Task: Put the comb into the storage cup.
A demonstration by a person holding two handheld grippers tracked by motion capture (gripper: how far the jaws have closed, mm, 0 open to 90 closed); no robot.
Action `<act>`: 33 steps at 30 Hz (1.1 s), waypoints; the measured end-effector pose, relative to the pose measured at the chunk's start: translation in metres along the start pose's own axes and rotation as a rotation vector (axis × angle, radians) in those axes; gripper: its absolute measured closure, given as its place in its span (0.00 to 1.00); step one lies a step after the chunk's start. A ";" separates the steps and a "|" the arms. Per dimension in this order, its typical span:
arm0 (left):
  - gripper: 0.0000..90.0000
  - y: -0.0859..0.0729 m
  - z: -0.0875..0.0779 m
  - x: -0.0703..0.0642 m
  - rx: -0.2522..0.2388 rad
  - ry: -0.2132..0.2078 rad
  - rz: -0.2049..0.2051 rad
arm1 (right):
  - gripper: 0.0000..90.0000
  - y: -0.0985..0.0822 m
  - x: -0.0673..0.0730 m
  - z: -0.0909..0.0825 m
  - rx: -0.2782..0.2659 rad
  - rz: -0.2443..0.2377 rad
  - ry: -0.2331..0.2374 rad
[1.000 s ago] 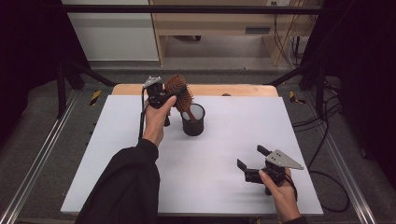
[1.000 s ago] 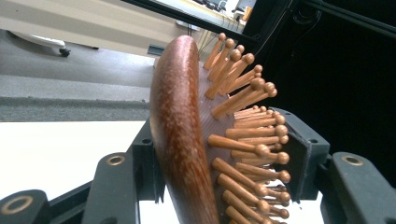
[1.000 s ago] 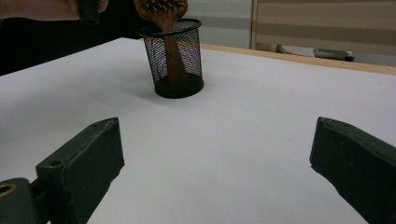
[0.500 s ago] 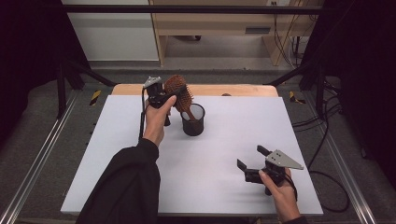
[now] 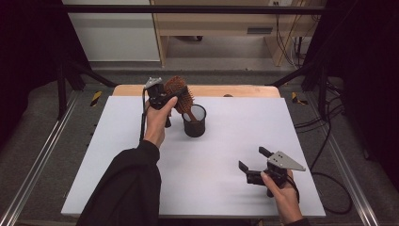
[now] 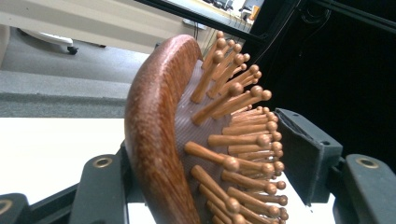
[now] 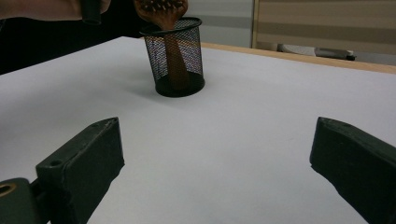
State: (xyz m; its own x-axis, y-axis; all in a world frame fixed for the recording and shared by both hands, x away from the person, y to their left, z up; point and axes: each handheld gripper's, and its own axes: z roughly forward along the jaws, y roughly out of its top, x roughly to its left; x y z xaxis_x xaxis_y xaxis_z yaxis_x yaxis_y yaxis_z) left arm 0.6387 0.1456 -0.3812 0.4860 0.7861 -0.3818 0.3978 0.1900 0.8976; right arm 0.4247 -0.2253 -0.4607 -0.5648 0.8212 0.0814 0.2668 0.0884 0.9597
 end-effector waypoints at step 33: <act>0.13 0.000 -0.005 0.001 0.005 0.028 0.011 | 0.04 0.000 0.000 0.001 0.004 0.000 -0.001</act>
State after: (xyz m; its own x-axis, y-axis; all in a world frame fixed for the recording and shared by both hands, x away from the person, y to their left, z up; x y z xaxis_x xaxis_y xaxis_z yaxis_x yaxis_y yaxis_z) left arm 0.6354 0.1490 -0.3805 0.4686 0.8044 -0.3653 0.3960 0.1784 0.9008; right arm 0.4250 -0.2247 -0.4610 -0.5640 0.8218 0.0808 0.2698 0.0909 0.9586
